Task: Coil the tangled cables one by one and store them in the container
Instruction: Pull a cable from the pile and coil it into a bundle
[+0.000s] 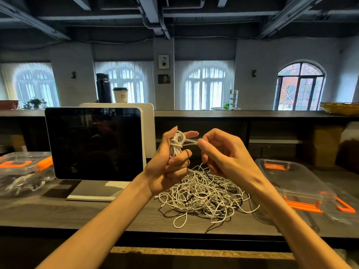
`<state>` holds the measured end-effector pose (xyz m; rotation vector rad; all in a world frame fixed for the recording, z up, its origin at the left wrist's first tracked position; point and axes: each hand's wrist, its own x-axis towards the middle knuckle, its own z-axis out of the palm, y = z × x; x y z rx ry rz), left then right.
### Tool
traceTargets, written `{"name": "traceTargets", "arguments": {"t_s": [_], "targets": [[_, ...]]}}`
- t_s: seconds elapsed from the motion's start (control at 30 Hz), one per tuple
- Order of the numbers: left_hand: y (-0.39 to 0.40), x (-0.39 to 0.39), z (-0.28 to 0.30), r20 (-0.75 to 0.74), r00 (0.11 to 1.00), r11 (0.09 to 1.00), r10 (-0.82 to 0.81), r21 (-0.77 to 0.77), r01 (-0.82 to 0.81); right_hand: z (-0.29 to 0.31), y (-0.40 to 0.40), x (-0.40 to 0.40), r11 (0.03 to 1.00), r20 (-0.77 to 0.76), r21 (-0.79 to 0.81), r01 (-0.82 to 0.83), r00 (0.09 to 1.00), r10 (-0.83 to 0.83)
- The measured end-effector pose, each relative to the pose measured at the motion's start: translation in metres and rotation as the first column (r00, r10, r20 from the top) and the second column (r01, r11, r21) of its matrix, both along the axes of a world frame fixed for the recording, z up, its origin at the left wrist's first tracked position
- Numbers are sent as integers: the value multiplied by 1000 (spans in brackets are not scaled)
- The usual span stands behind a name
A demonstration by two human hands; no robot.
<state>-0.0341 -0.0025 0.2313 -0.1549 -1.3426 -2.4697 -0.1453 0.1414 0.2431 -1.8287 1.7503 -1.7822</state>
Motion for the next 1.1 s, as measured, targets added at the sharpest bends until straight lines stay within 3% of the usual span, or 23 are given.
{"name": "traceTargets", "arguments": {"t_s": [0.4, 0.57, 0.73, 0.93, 1.03, 1.1], "targets": [[-4, 4, -1, 52, 999, 997, 13, -73, -9, -1, -7, 3, 999, -79, 32, 17, 997, -15], [6, 4, 1, 144, 980, 926, 135, -369, -73, -7, -15, 6, 992, -129, -79, 99, 986, -109], [8, 6, 1, 179, 972, 883, 151, -466, -51, -11, -15, -1, 989, -51, -98, 109, 992, -114], [3, 9, 2, 35, 973, 720, 228, -678, -144, -8, 0, -12, 998, -22, -35, -43, 999, 42], [8, 9, 1, -57, 967, 668, 247, -713, -213, -14, -3, -12, 986, -231, -157, 59, 968, -94], [9, 9, 1, -106, 958, 626, 267, -737, -255, -17, -4, -10, 976, -256, -190, 103, 955, -151]]}}
